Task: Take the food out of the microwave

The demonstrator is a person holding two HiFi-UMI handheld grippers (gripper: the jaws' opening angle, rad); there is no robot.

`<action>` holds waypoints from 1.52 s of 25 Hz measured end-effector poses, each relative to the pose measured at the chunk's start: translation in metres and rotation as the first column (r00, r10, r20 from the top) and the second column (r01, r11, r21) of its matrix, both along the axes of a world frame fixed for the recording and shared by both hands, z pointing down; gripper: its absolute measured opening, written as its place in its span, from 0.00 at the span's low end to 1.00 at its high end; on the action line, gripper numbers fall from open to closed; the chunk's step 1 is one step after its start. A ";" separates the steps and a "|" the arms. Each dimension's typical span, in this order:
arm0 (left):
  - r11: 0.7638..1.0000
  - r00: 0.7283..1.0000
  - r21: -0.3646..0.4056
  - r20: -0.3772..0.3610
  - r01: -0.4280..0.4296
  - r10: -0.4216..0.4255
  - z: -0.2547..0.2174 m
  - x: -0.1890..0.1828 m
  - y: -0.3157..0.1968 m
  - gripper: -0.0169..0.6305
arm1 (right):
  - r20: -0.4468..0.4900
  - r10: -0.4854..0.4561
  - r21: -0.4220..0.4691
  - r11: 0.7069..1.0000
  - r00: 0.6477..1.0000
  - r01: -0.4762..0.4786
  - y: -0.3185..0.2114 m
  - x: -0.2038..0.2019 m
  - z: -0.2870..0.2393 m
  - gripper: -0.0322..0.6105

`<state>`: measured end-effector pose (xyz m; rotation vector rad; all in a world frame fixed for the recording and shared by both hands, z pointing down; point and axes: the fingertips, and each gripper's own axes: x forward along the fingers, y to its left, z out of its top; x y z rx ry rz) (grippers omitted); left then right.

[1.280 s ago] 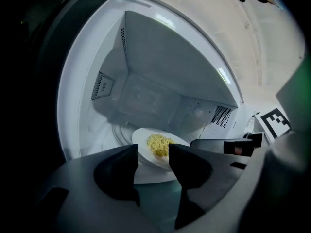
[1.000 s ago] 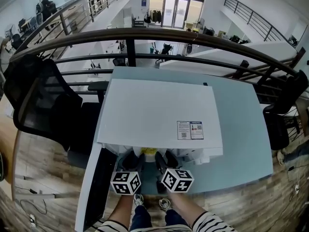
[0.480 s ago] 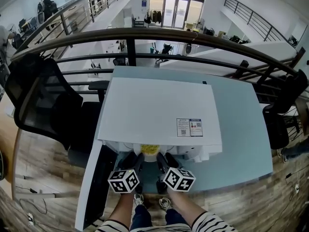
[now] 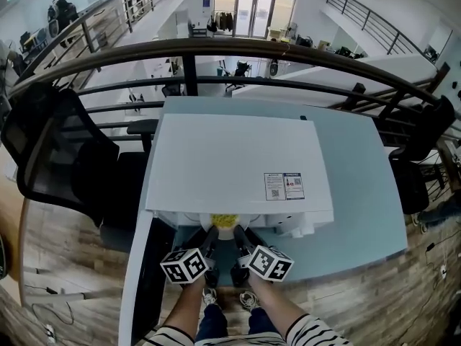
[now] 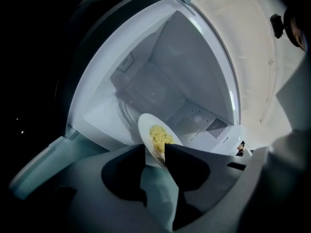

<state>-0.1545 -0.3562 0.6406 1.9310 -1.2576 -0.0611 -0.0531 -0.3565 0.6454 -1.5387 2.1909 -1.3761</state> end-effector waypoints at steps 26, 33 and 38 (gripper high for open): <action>0.994 0.988 0.024 -0.106 -0.107 0.109 -0.038 0.017 0.062 0.18 | 0.110 0.192 -0.005 0.981 0.975 -0.193 0.077 0.016 -0.034 0.18; 0.996 0.988 0.043 -0.130 -0.083 0.088 -0.053 0.030 0.108 0.17 | 0.106 0.165 0.005 0.986 0.981 -0.166 0.122 0.030 -0.050 0.17; 0.997 0.989 0.058 -0.138 -0.053 0.060 -0.062 0.038 0.145 0.17 | 0.119 0.140 0.010 0.990 0.983 -0.142 0.155 0.038 -0.059 0.17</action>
